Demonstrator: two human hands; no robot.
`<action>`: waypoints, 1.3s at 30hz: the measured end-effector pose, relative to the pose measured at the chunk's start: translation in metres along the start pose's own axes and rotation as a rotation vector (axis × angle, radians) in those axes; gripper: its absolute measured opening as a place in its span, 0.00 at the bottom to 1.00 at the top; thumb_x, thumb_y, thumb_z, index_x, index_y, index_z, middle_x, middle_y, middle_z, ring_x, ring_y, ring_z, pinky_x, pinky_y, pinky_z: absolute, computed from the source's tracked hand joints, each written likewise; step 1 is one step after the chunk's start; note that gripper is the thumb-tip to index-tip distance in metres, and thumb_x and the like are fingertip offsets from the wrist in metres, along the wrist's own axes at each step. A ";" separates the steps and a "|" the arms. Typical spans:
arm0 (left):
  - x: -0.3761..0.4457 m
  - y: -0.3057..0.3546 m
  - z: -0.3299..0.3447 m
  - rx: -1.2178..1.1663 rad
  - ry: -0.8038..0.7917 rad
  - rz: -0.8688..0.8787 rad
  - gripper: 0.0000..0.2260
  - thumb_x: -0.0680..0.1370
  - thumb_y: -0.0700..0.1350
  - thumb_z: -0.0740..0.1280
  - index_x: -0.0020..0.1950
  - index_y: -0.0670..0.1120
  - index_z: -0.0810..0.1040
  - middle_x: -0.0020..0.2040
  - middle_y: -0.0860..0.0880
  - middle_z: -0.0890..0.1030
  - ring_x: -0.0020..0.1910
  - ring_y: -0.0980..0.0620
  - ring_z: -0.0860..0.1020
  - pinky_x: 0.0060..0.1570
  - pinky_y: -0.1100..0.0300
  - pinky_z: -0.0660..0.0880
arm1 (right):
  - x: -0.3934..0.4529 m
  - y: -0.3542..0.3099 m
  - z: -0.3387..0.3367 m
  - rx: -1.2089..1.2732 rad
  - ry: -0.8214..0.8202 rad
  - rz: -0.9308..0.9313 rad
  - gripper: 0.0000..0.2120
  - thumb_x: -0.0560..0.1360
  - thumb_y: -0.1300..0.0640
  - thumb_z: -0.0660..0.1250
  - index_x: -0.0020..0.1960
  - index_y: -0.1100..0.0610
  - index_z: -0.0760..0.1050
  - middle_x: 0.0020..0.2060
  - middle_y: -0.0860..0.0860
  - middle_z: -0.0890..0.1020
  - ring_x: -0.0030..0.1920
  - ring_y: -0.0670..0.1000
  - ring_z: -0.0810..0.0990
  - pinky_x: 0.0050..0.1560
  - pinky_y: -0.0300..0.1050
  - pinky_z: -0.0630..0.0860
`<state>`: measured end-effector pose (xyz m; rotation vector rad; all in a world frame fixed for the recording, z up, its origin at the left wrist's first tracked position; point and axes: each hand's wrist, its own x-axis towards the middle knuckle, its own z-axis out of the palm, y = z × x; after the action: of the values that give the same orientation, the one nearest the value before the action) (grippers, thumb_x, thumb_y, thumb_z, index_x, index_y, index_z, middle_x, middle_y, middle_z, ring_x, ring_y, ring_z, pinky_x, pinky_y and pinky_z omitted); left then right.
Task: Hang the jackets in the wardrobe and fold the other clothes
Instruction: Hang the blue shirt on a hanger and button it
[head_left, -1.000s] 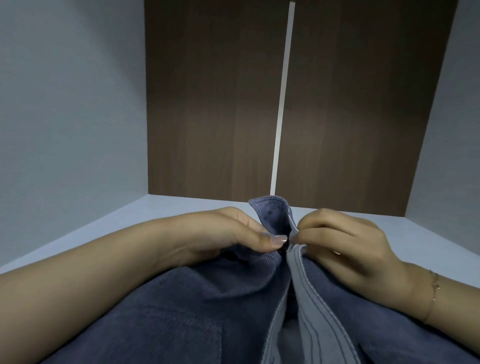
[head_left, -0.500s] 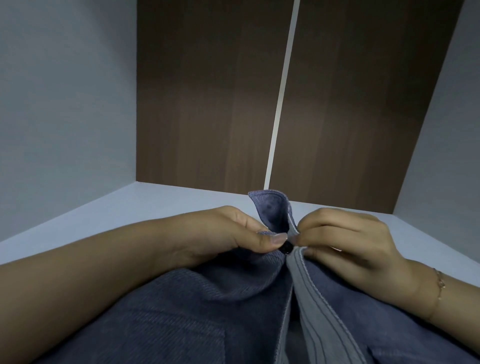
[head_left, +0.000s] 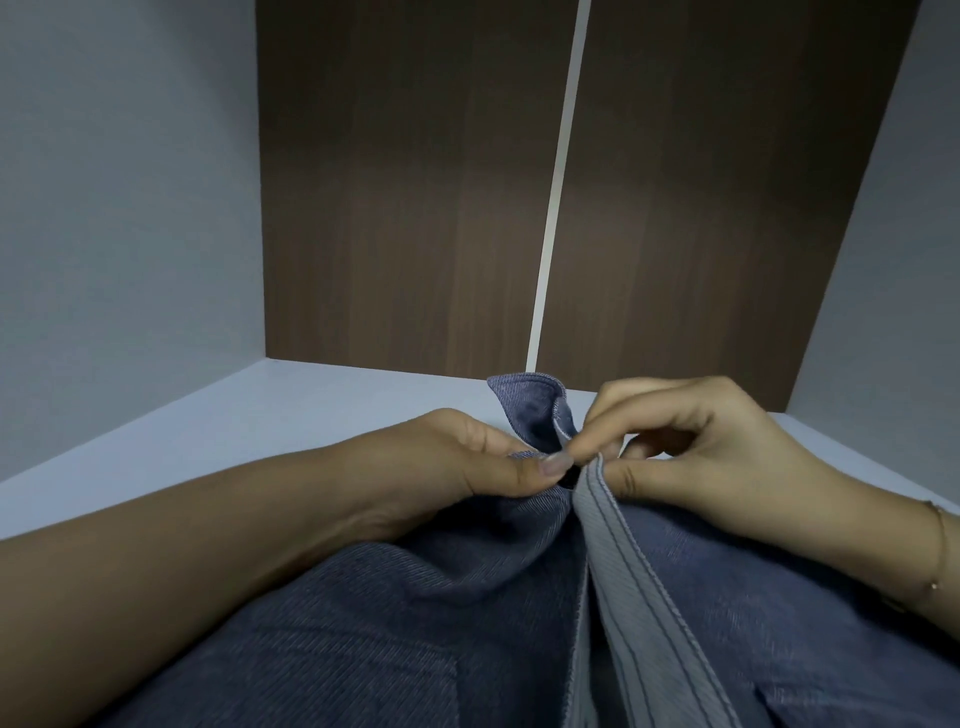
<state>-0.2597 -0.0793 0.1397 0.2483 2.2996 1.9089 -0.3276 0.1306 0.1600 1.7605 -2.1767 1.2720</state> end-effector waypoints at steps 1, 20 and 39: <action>0.000 -0.001 0.001 -0.009 0.029 -0.008 0.23 0.62 0.53 0.77 0.50 0.39 0.85 0.50 0.43 0.85 0.47 0.53 0.82 0.54 0.63 0.78 | 0.003 -0.001 -0.001 0.022 -0.029 0.029 0.09 0.67 0.55 0.76 0.46 0.56 0.86 0.37 0.51 0.80 0.37 0.44 0.77 0.38 0.35 0.73; -0.029 0.032 0.021 0.551 0.208 0.039 0.26 0.54 0.64 0.75 0.45 0.51 0.77 0.38 0.52 0.80 0.36 0.58 0.76 0.42 0.58 0.70 | 0.015 -0.024 -0.006 -0.542 -0.199 -0.117 0.05 0.74 0.58 0.72 0.48 0.60 0.83 0.38 0.50 0.79 0.38 0.46 0.77 0.42 0.36 0.71; -0.029 0.013 0.022 1.007 0.248 0.382 0.03 0.71 0.52 0.71 0.43 0.58 0.82 0.31 0.63 0.78 0.30 0.60 0.74 0.31 0.70 0.67 | 0.010 -0.001 0.006 0.087 -0.322 0.458 0.22 0.69 0.47 0.66 0.46 0.67 0.79 0.33 0.54 0.74 0.33 0.47 0.70 0.38 0.38 0.68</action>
<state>-0.2259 -0.0626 0.1488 0.6026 3.3873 0.7048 -0.3276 0.1192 0.1614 1.6505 -2.8762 1.2431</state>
